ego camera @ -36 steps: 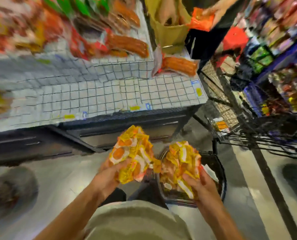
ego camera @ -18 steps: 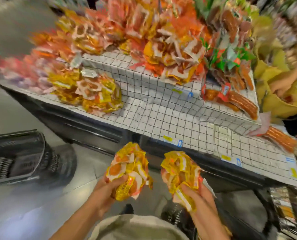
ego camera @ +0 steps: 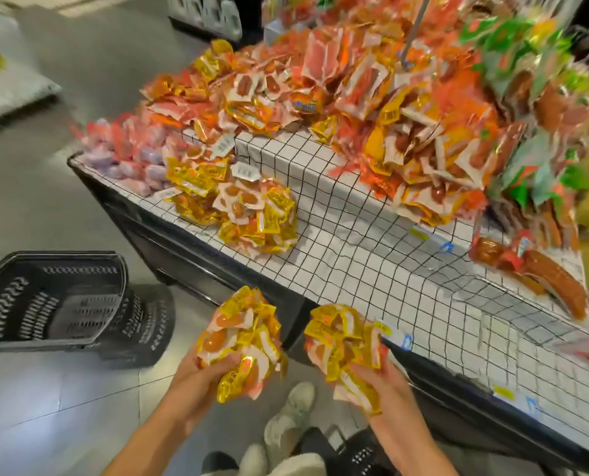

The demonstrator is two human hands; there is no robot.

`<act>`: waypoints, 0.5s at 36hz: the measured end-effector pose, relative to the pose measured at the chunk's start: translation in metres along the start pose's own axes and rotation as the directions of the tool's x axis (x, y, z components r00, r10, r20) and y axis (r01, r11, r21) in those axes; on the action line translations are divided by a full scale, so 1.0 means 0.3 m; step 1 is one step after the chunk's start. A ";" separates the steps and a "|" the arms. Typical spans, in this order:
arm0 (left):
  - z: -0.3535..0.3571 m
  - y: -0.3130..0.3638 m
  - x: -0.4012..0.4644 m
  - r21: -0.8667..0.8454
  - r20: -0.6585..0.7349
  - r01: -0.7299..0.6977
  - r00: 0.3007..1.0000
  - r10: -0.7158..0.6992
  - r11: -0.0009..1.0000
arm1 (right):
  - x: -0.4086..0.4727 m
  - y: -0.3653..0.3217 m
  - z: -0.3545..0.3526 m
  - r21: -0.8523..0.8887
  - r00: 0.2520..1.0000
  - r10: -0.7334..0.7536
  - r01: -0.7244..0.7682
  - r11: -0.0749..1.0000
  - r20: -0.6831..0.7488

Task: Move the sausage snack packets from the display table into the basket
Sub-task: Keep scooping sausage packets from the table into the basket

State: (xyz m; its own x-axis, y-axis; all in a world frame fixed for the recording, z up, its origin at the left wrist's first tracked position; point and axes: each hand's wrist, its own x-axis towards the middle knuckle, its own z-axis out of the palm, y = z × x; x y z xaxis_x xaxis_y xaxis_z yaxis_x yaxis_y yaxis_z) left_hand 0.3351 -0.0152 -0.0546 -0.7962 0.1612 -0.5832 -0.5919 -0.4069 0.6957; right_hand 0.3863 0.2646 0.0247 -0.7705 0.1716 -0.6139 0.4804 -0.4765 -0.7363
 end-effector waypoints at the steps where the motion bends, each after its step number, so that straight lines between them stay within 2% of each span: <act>1: 0.013 0.011 0.018 0.005 -0.004 0.002 1.000 -0.002 1.000 | 0.019 -0.017 -0.001 -0.007 1.000 -0.004 0.004 1.000 0.005; 4: 0.064 0.044 0.081 0.035 0.006 0.002 1.000 -0.002 0.999 | 0.080 -0.065 -0.012 -0.035 1.000 -0.011 0.011 0.999 0.003; 11: 0.244 0.132 0.241 0.172 0.016 -0.036 0.999 0.033 0.985 | 0.234 -0.192 -0.069 0.044 1.000 0.026 -0.025 0.999 -0.012; 18: 0.420 0.192 0.449 0.280 0.046 -0.026 0.999 0.014 0.960 | 0.376 -0.287 -0.133 0.067 0.994 0.021 -0.014 0.998 -0.105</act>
State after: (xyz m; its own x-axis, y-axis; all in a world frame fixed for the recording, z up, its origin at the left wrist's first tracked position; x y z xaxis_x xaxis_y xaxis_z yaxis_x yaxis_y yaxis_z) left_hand 0.1779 0.0965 -0.0402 -0.8094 0.1967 -0.5534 -0.5820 -0.1429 0.8005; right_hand 0.2746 0.3593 0.0075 -0.7123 0.2513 -0.6554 0.4617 -0.5356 -0.7071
